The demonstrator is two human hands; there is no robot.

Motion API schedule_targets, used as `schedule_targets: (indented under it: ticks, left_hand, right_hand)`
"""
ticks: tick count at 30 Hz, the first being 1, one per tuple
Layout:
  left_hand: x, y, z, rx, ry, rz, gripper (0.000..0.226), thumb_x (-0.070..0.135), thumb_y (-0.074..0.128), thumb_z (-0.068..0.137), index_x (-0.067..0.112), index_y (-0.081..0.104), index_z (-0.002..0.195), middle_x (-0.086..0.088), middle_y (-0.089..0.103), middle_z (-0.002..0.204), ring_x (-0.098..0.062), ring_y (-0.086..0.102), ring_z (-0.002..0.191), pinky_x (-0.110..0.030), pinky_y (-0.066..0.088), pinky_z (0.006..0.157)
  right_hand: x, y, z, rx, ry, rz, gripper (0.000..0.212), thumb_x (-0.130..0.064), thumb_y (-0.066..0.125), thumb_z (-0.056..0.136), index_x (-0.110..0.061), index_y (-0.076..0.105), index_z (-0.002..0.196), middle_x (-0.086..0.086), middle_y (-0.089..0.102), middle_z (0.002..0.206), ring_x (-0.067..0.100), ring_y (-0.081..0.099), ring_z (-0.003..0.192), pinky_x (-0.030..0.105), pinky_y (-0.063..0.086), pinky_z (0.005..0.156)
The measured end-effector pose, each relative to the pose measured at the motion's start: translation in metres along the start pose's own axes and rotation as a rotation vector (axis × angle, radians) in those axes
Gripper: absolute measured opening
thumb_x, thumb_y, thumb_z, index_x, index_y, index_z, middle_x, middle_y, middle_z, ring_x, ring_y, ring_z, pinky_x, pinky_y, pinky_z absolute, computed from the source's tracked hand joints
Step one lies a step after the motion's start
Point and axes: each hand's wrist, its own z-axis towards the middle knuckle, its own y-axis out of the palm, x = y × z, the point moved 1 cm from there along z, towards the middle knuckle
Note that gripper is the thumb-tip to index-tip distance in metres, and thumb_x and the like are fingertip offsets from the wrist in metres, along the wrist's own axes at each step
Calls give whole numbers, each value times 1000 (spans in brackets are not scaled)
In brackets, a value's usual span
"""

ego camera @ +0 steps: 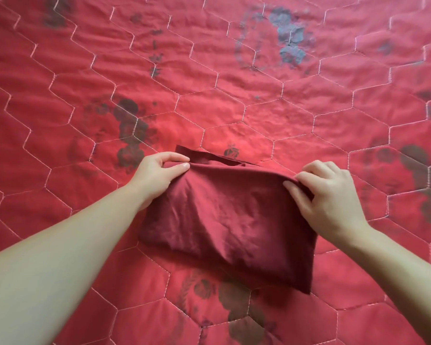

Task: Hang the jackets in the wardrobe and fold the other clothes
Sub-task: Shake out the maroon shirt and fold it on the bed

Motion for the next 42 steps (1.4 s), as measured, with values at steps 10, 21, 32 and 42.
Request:
schedule_targets:
  ticks: [10, 21, 32, 42]
  left_hand:
    - [5, 13, 18, 161, 47, 29, 9, 32, 77, 80, 26, 73, 76, 2, 71, 85, -9, 60, 77, -21, 47, 72]
    - [32, 45, -24, 321, 631, 684, 34, 41, 59, 85, 29, 63, 117, 1, 58, 119, -24, 52, 113, -39, 33, 92]
    - [1, 104, -19, -120, 600, 1092, 69, 70, 4, 85, 47, 3, 150, 10, -2, 163, -17, -12, 149, -50, -14, 115]
    - [12, 123, -130, -79, 700, 743, 55, 44, 42, 83, 25, 57, 133, -3, 55, 137, -26, 51, 123, -43, 38, 97]
  right_hand:
    - [16, 32, 17, -316, 498, 183, 49, -37, 50, 97, -11, 39, 56, 1, 44, 53, 27, 42, 59, 40, 34, 57]
    - [-7, 20, 4, -29, 352, -96, 25, -28, 54, 91, -17, 61, 112, 9, 57, 118, 36, 55, 103, 43, 42, 82]
    - [-14, 54, -63, -368, 356, -191, 66, -60, 16, 90, -38, 10, 153, 2, 5, 163, 19, 3, 149, 45, 4, 119]
    - [-16, 24, -90, 137, 1051, 367, 60, -53, 63, 82, -16, 53, 129, 4, 59, 120, 25, 50, 120, 36, 37, 99]
